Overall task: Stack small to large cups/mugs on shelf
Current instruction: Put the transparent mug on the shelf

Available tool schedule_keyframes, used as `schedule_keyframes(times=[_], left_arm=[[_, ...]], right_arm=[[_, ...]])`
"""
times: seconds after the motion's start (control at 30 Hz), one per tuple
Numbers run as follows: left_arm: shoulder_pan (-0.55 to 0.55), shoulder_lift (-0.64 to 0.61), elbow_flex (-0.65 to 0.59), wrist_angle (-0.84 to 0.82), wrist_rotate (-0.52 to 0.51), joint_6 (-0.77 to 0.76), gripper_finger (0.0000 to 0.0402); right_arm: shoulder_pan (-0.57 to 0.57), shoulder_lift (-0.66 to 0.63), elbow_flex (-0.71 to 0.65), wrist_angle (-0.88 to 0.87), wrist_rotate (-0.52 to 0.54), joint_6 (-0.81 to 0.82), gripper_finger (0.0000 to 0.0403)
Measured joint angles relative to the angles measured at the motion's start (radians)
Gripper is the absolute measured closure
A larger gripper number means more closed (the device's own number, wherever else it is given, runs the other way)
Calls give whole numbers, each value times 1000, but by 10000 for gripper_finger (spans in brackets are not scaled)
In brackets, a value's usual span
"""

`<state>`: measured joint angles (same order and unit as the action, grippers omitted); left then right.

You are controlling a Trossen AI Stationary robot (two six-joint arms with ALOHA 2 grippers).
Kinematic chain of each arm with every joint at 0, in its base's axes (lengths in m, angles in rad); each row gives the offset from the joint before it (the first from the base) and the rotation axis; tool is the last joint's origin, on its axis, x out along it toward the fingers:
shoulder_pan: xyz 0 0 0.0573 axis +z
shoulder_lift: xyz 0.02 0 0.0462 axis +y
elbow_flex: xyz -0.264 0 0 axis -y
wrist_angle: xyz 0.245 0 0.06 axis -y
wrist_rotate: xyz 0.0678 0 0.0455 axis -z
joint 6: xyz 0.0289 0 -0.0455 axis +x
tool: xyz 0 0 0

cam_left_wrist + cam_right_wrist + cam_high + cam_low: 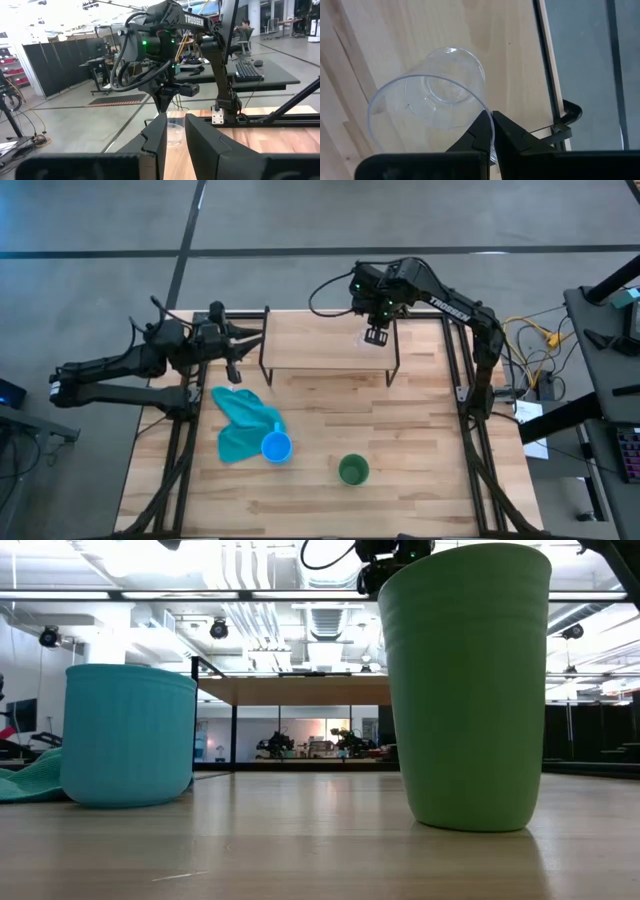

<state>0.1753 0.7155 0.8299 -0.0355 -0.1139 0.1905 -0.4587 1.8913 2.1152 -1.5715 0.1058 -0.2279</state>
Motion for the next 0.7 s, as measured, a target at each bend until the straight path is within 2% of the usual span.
schedule_keyframes(times=[0.3, 0.7], left_arm=[[0, 9, 0, 0, 0, -1, 345], [0, 10, 0, 1, 0, -2, 345]], right_arm=[[0, -5, -58, 3, 0, -1, 394], [-5, -33, -61, 0, 0, 11, 394]])
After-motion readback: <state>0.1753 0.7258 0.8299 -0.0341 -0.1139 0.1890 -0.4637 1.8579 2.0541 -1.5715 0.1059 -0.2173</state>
